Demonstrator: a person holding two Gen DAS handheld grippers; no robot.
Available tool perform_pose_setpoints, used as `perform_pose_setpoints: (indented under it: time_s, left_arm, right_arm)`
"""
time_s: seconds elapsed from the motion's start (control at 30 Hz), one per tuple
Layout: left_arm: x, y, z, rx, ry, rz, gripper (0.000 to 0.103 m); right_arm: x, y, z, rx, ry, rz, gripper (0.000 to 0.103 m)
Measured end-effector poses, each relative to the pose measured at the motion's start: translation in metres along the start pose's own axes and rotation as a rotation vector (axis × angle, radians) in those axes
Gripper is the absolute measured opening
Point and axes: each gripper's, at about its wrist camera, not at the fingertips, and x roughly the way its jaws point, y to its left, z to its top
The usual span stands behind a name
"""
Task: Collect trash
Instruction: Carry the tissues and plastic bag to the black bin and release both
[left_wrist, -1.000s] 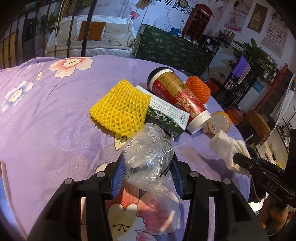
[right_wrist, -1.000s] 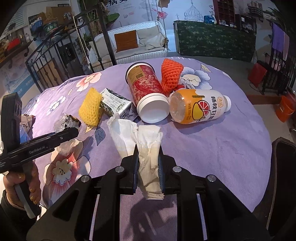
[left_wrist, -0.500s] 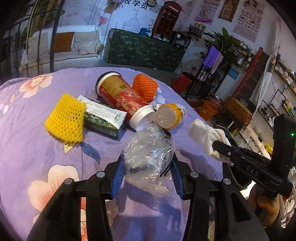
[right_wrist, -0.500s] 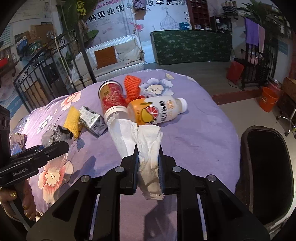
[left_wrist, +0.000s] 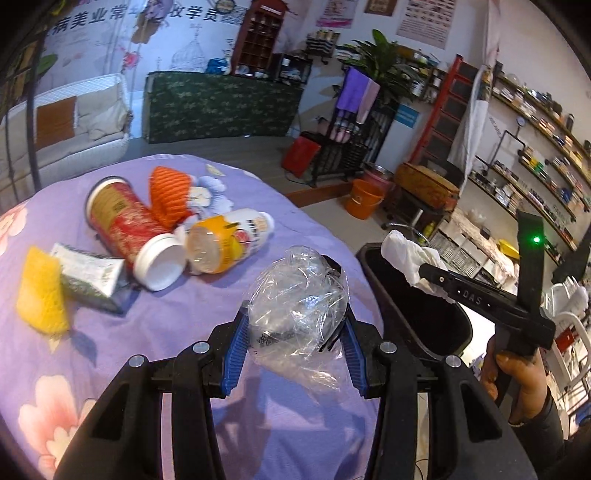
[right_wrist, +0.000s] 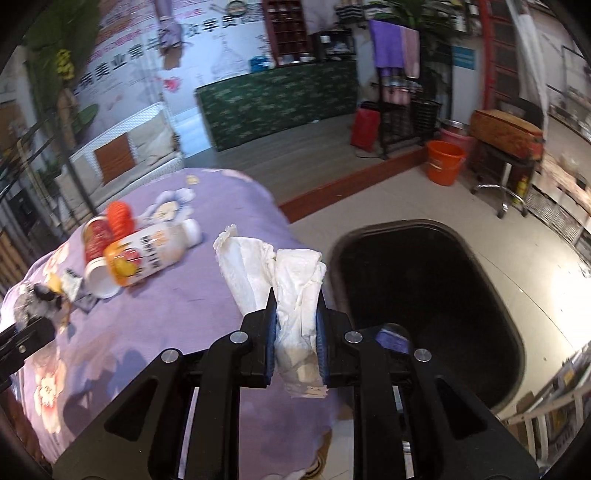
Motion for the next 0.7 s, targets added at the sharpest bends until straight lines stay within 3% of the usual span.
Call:
perform_pose_setpoints:
  time_s: [0.17, 0.33, 0.4, 0.5, 0.7]
  left_arm:
    - [0.02, -0.023, 0.007, 0.044, 0.024, -0.049, 0.045]
    - [0.038, -0.041, 0.011, 0.076, 0.06, -0.096, 0.045]
    - [0.045, -0.049, 0.012, 0.092, 0.072, -0.108, 0.045]
    - [0.055, -0.062, 0.012, 0.113, 0.094, -0.138, 0.045]
    - [0.08, -0.097, 0.01, 0.185, 0.136, -0.174, 0.045]
  right_arm:
    - [0.011, -0.047, -0.003, 0.097, 0.02, -0.099, 0.018]
    - [0.036, -0.085, -0.015, 0.207, 0.093, -0.154, 0.02]
    - [0.044, -0.097, -0.022, 0.255, 0.12, -0.161, 0.032]
    - [0.048, -0.11, -0.033, 0.333, 0.121, -0.162, 0.074]
    - [0.034, -0.117, -0.031, 0.339, 0.059, -0.202, 0.075]
